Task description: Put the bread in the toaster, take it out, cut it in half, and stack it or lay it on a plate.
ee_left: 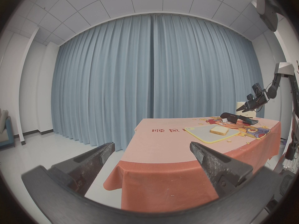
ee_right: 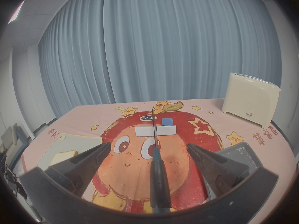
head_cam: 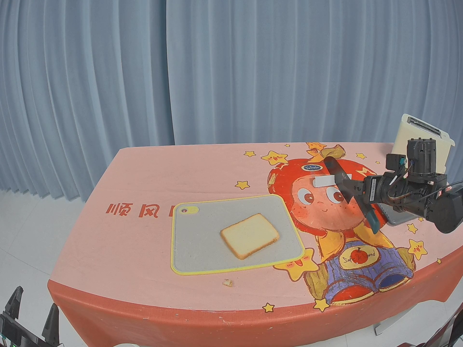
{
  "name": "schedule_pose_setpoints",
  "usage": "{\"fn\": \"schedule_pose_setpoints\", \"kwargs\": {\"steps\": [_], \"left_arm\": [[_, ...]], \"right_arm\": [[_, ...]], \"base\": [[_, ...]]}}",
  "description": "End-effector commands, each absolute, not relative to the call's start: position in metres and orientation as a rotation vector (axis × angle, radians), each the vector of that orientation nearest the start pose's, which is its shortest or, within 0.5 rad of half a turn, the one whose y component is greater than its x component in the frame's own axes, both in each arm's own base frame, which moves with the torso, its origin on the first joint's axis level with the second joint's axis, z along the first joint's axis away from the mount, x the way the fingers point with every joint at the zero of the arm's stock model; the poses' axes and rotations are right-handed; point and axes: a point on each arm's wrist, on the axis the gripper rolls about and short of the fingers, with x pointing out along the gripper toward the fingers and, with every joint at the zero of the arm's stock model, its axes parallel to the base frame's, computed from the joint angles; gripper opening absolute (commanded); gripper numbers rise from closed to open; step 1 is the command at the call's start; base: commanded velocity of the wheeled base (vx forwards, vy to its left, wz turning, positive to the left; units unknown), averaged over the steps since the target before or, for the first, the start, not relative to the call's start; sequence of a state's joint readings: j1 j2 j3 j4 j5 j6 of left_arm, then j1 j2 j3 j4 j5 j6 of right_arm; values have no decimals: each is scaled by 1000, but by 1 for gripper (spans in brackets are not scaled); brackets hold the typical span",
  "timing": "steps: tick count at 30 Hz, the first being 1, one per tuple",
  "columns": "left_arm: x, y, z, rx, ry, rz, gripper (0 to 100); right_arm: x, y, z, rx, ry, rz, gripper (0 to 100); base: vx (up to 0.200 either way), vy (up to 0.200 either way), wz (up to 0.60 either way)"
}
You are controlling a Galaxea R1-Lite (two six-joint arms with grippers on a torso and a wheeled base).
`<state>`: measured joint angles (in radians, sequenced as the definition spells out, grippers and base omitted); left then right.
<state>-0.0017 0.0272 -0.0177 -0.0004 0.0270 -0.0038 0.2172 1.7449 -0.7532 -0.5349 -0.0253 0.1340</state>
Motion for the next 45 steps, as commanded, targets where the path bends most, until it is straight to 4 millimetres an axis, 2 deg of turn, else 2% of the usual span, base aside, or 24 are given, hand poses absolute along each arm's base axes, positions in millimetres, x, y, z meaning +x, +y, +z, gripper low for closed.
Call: {"fn": "schedule_pose_setpoints", "kwargs": {"steps": [1, 25, 45], "left_arm": [[-21, 1, 76, -4, 28, 26, 100], [-21, 1, 76, -4, 26, 26, 100], [-21, 1, 76, -4, 26, 26, 100]], "right_arm": [[299, 64, 137, 77, 495, 163, 100], [311, 66, 110, 65, 572, 157, 100], [305, 66, 108, 52, 585, 164, 100]], "base": [[0, 0, 0], [0, 0, 0], [0, 0, 0]]}}
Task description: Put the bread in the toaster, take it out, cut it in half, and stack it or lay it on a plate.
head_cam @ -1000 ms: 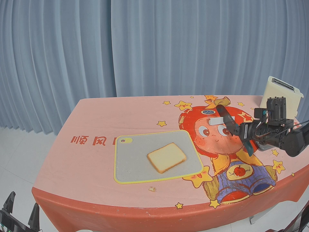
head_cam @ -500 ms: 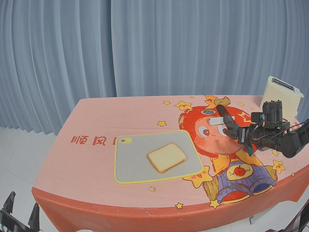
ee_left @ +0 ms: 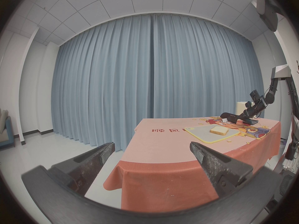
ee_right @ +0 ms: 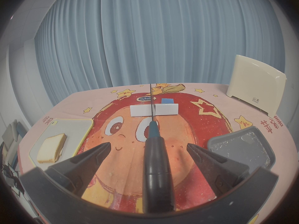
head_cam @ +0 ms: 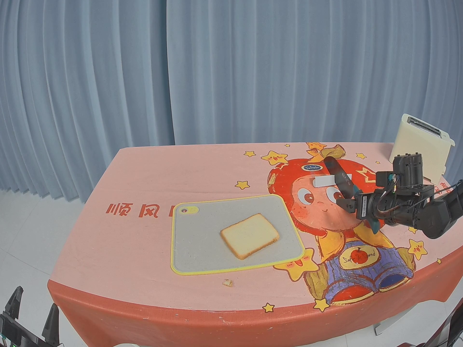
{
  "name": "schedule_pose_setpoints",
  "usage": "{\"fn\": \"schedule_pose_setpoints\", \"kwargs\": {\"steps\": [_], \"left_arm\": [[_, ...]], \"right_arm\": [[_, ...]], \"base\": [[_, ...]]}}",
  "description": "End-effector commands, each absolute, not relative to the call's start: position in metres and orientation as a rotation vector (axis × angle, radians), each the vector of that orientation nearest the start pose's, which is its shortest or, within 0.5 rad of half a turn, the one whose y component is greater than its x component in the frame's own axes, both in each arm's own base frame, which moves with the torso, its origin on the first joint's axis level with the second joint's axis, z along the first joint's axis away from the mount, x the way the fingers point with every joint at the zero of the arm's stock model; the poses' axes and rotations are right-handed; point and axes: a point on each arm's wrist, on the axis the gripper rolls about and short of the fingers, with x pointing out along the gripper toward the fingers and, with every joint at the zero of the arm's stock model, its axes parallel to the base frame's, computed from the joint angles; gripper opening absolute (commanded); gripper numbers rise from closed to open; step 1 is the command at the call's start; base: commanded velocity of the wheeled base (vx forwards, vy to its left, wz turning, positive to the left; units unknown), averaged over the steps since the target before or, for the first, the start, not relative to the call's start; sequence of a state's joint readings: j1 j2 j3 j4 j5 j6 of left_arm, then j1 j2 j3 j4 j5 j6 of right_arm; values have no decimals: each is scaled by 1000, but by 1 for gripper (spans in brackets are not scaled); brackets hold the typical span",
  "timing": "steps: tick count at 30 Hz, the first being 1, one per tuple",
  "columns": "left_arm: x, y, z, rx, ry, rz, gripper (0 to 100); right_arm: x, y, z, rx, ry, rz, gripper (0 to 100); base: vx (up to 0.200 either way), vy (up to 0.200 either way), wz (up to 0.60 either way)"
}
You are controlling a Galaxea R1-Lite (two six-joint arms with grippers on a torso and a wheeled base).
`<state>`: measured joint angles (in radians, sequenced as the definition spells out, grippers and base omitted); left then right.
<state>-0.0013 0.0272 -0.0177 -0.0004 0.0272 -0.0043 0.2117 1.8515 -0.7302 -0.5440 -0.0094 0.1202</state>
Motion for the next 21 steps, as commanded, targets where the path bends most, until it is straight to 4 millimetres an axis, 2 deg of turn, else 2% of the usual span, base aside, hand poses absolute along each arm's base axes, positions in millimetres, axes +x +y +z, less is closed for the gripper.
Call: {"fn": "schedule_pose_setpoints", "kwargs": {"steps": [1, 9, 10, 21], "left_arm": [[-21, 1, 76, -4, 26, 26, 100], [-21, 1, 76, -4, 28, 26, 100], [-21, 1, 76, -4, 26, 26, 100], [-21, 1, 76, -4, 28, 26, 100]], "right_arm": [[305, 66, 108, 52, 585, 164, 100], [306, 66, 107, 52, 587, 164, 100], [306, 66, 107, 52, 587, 164, 0], [306, 67, 108, 52, 582, 163, 0]], "base": [[0, 0, 0], [0, 0, 0], [0, 0, 0], [0, 0, 0]]}}
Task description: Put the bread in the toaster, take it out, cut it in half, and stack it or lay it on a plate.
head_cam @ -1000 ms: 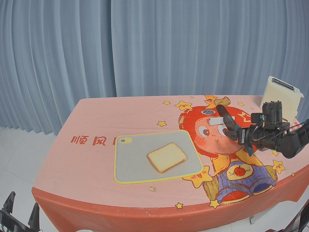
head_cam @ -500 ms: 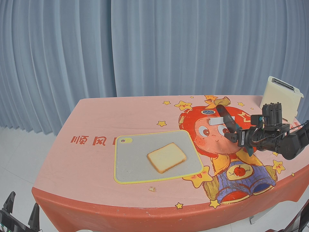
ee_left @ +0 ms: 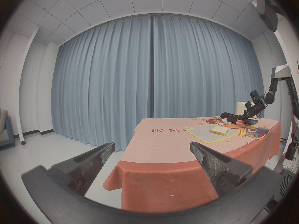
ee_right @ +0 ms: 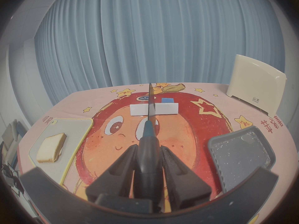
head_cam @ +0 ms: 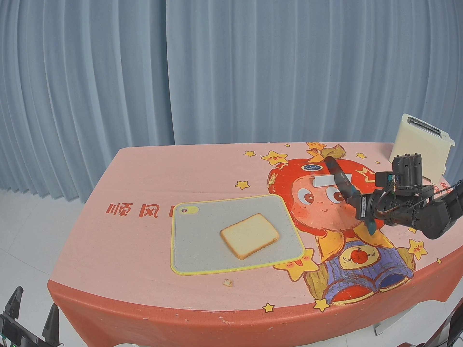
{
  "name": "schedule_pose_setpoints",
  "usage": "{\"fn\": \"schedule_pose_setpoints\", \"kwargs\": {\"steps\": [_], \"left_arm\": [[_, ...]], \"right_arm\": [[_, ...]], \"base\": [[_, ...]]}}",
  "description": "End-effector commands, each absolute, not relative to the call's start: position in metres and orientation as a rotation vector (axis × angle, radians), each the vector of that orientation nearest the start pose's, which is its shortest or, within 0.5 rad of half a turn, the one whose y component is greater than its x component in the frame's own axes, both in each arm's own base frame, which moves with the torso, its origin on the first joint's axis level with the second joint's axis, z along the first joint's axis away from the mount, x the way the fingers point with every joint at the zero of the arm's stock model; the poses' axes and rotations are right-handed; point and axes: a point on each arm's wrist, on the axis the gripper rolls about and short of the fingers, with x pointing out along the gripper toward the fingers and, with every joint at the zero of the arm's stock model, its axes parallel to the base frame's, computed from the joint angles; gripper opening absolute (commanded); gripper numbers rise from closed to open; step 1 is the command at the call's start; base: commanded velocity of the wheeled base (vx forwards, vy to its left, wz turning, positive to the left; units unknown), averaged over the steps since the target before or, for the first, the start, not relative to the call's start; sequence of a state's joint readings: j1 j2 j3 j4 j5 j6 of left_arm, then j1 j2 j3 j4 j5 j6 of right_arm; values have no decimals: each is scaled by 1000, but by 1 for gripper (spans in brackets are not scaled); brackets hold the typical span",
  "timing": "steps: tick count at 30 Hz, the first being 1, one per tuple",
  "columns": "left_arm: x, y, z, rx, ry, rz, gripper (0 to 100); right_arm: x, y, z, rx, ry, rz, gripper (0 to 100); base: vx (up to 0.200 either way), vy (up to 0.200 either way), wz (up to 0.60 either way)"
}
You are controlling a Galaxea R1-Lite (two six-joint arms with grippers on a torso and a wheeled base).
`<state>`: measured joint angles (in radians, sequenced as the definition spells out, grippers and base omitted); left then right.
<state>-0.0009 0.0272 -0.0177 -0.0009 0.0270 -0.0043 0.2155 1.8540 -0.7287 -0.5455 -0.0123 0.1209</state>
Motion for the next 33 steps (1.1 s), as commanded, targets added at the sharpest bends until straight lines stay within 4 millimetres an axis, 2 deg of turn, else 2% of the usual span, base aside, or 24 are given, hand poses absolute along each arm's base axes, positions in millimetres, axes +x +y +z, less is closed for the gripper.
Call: {"fn": "schedule_pose_setpoints", "kwargs": {"steps": [1, 7, 20, 33], "left_arm": [[-21, 1, 76, -4, 26, 26, 100], [-21, 1, 76, -4, 26, 26, 100], [-21, 1, 76, -4, 28, 26, 100], [-21, 1, 76, -4, 28, 26, 100]], "right_arm": [[306, 67, 108, 52, 582, 163, 0], [306, 67, 109, 52, 579, 164, 0], [303, 66, 124, 66, 528, 168, 0], [287, 73, 146, 71, 463, 207, 0]], "base": [[0, 0, 0], [0, 0, 0], [0, 0, 0], [0, 0, 0]]}}
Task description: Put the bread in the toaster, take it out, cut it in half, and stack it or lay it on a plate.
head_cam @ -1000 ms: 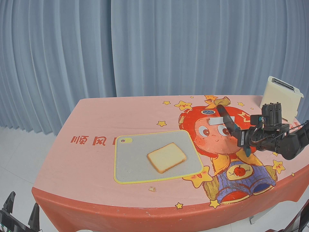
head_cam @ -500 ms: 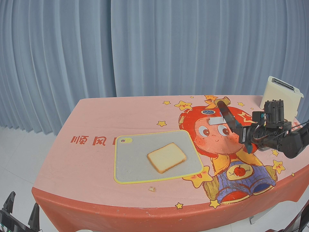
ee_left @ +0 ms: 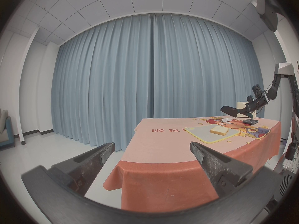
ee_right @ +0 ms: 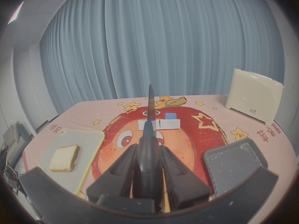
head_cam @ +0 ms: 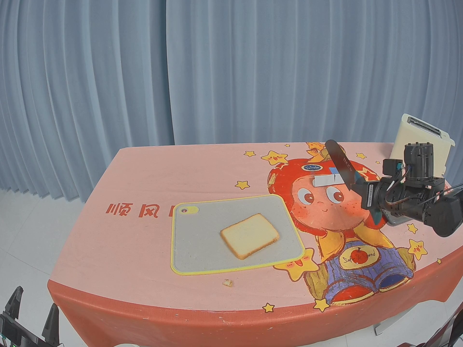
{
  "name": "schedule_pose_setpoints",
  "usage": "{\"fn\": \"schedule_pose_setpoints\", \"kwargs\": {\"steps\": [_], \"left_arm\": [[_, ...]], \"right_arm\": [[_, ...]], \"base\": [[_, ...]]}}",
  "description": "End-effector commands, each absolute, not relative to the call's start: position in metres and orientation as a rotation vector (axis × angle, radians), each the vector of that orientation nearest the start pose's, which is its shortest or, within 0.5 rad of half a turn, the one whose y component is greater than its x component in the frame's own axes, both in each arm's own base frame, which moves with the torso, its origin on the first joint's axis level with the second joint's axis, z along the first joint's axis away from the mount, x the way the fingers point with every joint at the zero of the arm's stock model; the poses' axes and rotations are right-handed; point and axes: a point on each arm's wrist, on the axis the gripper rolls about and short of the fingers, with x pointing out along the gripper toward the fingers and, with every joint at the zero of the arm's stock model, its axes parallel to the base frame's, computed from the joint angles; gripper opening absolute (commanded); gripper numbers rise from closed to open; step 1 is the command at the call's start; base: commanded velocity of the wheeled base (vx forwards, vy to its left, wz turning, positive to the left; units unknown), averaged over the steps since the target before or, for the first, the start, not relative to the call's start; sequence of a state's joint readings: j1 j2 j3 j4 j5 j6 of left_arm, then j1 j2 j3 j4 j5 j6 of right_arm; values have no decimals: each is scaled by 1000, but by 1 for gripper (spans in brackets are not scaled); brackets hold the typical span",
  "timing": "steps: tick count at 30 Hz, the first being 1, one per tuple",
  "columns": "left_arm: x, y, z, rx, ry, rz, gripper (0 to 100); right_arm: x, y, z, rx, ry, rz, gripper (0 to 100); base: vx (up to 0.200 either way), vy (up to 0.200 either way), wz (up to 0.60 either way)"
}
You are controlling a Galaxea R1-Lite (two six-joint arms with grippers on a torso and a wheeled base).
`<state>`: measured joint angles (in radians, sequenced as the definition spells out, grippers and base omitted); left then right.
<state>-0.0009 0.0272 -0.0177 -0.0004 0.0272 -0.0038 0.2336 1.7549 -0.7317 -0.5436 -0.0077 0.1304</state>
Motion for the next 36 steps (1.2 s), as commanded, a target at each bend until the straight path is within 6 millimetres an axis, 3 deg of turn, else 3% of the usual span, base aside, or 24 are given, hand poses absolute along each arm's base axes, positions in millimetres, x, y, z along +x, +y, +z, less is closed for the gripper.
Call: {"fn": "schedule_pose_setpoints", "kwargs": {"steps": [1, 36], "left_arm": [[-21, 1, 76, -4, 28, 26, 100], [-21, 1, 76, -4, 26, 26, 100]], "right_arm": [[286, 74, 148, 72, 457, 213, 0], [251, 109, 169, 67, 403, 365, 0]], "base": [[0, 0, 0], [0, 0, 0]]}}
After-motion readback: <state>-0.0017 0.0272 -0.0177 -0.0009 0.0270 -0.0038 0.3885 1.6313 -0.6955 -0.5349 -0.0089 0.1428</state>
